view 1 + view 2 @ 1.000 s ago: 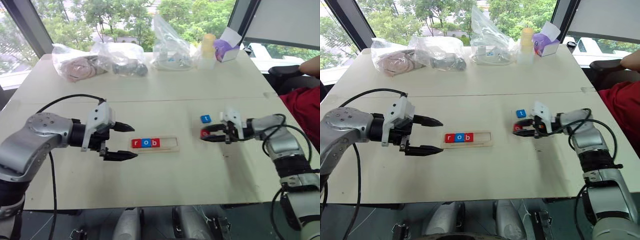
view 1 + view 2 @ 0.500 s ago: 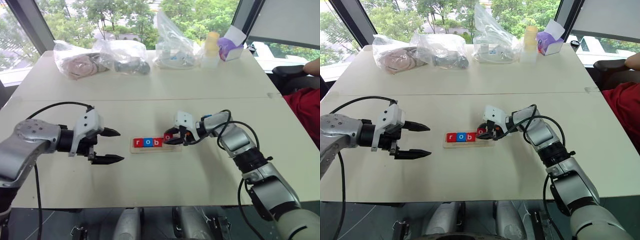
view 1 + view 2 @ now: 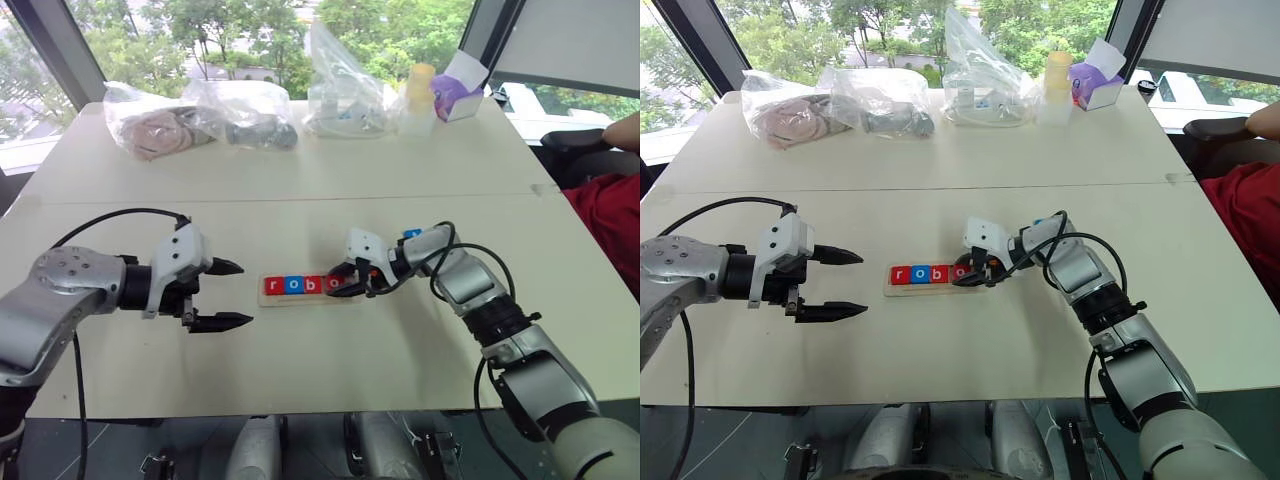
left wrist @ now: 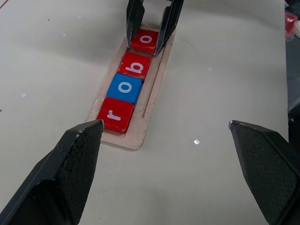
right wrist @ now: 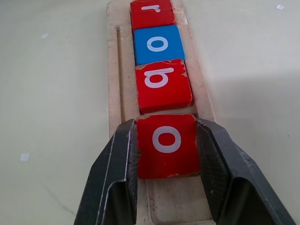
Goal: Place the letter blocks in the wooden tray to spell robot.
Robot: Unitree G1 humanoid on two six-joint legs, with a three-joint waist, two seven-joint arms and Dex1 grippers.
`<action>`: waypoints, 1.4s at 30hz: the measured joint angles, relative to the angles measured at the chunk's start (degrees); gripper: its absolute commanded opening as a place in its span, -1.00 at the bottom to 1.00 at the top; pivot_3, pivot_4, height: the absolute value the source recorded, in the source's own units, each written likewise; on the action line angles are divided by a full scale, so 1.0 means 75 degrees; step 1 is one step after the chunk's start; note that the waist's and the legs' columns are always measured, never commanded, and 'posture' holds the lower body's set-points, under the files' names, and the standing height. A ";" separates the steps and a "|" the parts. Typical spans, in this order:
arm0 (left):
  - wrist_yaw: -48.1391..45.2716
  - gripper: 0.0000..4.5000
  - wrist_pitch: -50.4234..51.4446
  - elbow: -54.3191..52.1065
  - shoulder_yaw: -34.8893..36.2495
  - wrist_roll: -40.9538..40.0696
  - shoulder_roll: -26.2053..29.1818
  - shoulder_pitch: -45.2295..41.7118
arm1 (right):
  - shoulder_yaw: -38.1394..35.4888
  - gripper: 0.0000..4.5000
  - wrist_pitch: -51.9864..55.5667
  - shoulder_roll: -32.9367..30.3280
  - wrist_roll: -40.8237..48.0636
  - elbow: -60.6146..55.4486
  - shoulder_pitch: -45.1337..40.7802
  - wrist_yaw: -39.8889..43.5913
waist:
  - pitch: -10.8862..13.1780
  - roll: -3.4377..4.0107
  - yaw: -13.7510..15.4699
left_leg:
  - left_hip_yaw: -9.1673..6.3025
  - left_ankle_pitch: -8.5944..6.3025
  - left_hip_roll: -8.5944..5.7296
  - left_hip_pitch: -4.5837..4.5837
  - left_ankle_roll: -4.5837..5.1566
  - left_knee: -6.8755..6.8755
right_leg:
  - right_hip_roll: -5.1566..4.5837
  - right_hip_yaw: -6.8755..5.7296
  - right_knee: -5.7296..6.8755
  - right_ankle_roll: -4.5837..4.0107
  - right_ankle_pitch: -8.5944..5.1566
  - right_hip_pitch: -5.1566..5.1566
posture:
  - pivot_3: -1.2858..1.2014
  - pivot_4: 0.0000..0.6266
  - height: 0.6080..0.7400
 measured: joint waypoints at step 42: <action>0.0016 1.00 -0.0011 0.0153 -0.0203 0.0069 -0.0127 -0.0220 | -0.0515 0.83 -0.1283 -0.0033 -0.0500 0.0531 0.0025 -0.1437 | -0.0001 -0.0002 -0.0070 | 0.0004 0.0001 -0.0002 0.0002 -0.0001 0.0002 | 0.0005 -0.0001 0.0037 0.0000 0.0000 -0.0013 | 0.03 -0.52 1.00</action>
